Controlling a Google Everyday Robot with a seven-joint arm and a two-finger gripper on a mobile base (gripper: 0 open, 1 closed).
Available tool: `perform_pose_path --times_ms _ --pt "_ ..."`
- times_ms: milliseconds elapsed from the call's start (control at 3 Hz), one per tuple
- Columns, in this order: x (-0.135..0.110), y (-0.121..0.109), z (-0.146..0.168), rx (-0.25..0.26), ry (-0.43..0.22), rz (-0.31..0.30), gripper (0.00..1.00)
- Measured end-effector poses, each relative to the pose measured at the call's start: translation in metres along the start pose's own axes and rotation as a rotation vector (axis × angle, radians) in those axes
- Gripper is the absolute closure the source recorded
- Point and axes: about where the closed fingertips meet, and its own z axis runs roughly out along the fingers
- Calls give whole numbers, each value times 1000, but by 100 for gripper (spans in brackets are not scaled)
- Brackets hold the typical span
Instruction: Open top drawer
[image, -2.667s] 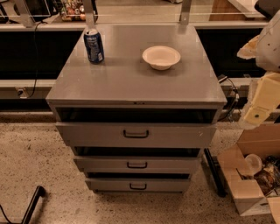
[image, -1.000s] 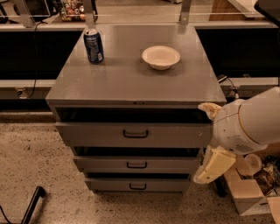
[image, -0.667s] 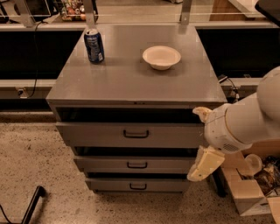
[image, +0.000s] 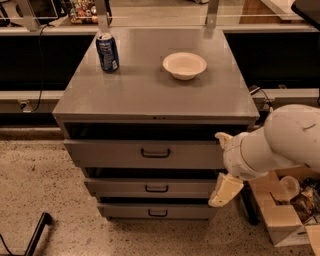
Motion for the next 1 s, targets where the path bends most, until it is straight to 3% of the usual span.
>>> perform_pose_path --times_ms 333,1000 --pt "1 -10 20 11 28 -43 0" --pt "4 -24 65 5 15 -85 0"
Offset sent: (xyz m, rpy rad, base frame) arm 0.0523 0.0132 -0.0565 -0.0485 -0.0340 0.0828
